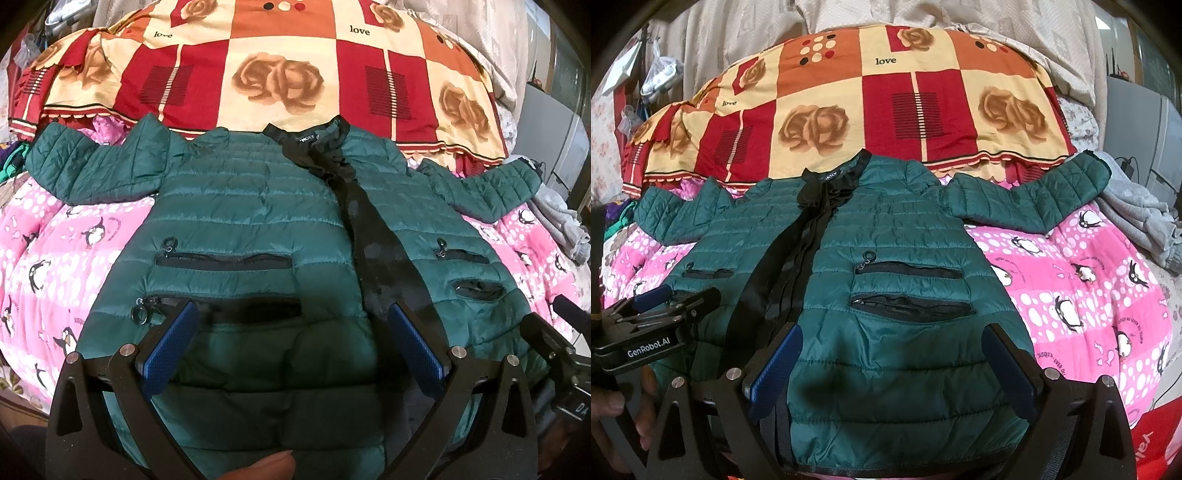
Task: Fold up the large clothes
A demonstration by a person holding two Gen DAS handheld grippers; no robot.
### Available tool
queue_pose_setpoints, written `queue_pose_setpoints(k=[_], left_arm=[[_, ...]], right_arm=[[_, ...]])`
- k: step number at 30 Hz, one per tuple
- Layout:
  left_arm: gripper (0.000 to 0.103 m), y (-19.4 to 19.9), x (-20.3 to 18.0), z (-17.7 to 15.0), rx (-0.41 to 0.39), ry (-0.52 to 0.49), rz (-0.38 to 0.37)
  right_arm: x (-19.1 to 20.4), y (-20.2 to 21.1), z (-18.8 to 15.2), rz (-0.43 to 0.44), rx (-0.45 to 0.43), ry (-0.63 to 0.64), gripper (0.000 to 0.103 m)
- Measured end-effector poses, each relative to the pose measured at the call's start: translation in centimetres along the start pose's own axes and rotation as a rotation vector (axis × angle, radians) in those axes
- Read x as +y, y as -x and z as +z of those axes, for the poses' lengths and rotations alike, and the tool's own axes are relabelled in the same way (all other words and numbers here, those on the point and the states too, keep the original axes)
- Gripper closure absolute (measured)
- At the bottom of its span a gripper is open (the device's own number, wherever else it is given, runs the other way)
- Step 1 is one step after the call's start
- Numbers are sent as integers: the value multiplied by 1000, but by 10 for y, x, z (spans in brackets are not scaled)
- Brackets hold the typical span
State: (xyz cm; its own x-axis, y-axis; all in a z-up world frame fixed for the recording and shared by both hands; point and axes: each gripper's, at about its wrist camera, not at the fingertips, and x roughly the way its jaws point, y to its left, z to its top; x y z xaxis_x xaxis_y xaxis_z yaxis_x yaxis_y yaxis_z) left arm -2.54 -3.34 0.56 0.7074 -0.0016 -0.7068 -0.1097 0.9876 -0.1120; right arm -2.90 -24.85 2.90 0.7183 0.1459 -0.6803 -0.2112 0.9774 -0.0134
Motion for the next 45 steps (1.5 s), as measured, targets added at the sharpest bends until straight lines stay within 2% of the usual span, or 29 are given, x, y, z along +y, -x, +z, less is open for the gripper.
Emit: queue_pose_setpoints(k=[8,19,24,30,35,38,41,45], left_arm=[[0,-1,-4,-1,2,-16,14],[0,-6,-6,0,35,-22,76],[0,-11,-17,17,50,-56,100],[0,-12,-32,47,11,-120,134],[0,-23,-33,69,5,-139,158],[0,-34,-28,79,0,-137,169],[0,-49,-21,88,12,-135,180],[0,-66,-14,100,12,-144,193]], right_arm=[[-9,-3,3,17,4,-15,6],[-20,-3,24,36,-51,-6,6],[-27,-7,41,46,-78,43,6],[-41,-20,84,64,-81,114,6],[-43,-47,113,70,-62,194,6],[-42,-67,108,84,-53,193,6],[-39,-87,102,86,27,149,6],[-34,-92,103,84,27,152,6]])
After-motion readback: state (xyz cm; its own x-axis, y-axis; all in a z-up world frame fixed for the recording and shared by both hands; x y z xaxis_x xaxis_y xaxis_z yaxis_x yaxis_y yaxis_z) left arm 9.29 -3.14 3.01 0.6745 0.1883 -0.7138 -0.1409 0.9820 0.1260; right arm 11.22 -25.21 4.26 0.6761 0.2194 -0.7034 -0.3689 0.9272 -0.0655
